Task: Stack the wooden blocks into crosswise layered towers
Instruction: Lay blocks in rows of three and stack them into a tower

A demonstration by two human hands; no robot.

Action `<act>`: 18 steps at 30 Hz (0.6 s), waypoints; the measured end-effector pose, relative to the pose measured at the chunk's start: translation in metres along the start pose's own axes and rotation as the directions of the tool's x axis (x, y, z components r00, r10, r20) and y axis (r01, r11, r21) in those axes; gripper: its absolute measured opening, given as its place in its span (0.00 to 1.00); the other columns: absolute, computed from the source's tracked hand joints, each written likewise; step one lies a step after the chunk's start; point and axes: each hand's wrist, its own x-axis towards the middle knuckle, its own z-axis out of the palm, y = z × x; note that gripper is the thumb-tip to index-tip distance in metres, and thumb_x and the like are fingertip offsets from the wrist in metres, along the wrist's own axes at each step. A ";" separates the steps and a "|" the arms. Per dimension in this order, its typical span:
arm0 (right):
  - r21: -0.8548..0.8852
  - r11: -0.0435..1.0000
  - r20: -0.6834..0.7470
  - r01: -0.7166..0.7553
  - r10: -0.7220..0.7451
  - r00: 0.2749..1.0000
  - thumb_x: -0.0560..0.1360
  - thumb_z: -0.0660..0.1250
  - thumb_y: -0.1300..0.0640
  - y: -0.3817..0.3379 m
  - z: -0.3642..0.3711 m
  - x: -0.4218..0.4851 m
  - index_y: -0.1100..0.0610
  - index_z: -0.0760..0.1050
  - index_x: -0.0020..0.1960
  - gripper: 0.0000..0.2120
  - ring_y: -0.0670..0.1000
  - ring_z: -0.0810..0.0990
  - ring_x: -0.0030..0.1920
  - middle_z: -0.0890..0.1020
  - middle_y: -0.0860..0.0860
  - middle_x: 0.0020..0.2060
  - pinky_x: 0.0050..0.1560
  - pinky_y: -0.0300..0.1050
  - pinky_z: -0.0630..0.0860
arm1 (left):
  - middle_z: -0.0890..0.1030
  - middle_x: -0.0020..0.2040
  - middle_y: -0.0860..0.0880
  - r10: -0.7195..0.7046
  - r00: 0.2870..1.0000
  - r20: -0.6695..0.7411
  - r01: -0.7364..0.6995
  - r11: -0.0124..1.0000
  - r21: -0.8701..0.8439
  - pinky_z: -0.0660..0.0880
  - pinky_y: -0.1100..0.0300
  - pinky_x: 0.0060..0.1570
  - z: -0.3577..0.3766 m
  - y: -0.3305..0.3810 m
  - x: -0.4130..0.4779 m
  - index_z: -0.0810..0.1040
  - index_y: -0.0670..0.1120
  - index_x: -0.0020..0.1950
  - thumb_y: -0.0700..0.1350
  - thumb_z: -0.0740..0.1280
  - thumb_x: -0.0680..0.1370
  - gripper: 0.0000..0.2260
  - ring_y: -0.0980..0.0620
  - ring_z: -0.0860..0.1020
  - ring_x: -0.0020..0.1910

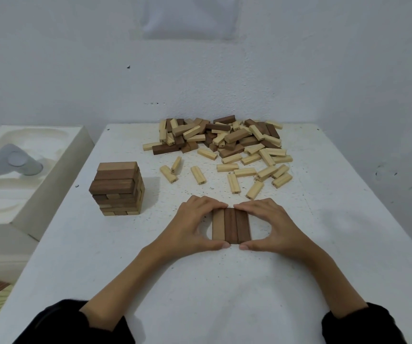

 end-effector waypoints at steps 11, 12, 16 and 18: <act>0.076 0.997 -0.064 0.016 -0.011 0.998 0.58 0.71 0.33 -0.010 0.008 0.004 0.37 0.67 0.62 0.34 0.36 0.67 0.61 0.71 0.33 0.58 0.57 0.29 0.63 | 0.74 0.57 0.63 -0.035 0.999 -0.018 0.033 0.996 -0.083 0.65 0.65 0.58 -0.003 0.003 -0.003 0.73 0.56 0.64 0.63 0.73 0.61 0.33 0.64 0.66 0.58; 0.088 0.996 -0.065 0.016 -0.010 0.998 0.58 0.71 0.33 -0.012 0.006 0.004 0.36 0.67 0.62 0.34 0.35 0.66 0.61 0.71 0.32 0.58 0.57 0.29 0.64 | 0.73 0.56 0.64 -0.042 0.999 -0.027 0.039 0.994 -0.106 0.65 0.69 0.57 -0.006 0.004 -0.004 0.74 0.56 0.63 0.62 0.75 0.61 0.32 0.64 0.67 0.57; 0.109 0.993 -0.081 0.038 -0.030 0.996 0.58 0.72 0.35 -0.021 0.000 0.007 0.39 0.69 0.63 0.35 0.36 0.66 0.63 0.71 0.32 0.59 0.58 0.27 0.63 | 0.71 0.55 0.67 -0.041 0.998 -0.049 0.034 0.990 -0.138 0.63 0.75 0.52 -0.018 0.007 -0.007 0.72 0.59 0.62 0.61 0.75 0.61 0.31 0.64 0.67 0.57; 0.114 0.992 -0.096 0.054 -0.044 0.994 0.58 0.73 0.36 -0.028 -0.002 0.011 0.41 0.71 0.64 0.35 0.38 0.67 0.63 0.73 0.32 0.59 0.57 0.24 0.62 | 0.73 0.57 0.65 -0.032 0.998 -0.058 0.024 0.991 -0.129 0.64 0.73 0.53 -0.025 0.008 -0.006 0.72 0.59 0.63 0.63 0.73 0.61 0.32 0.63 0.67 0.58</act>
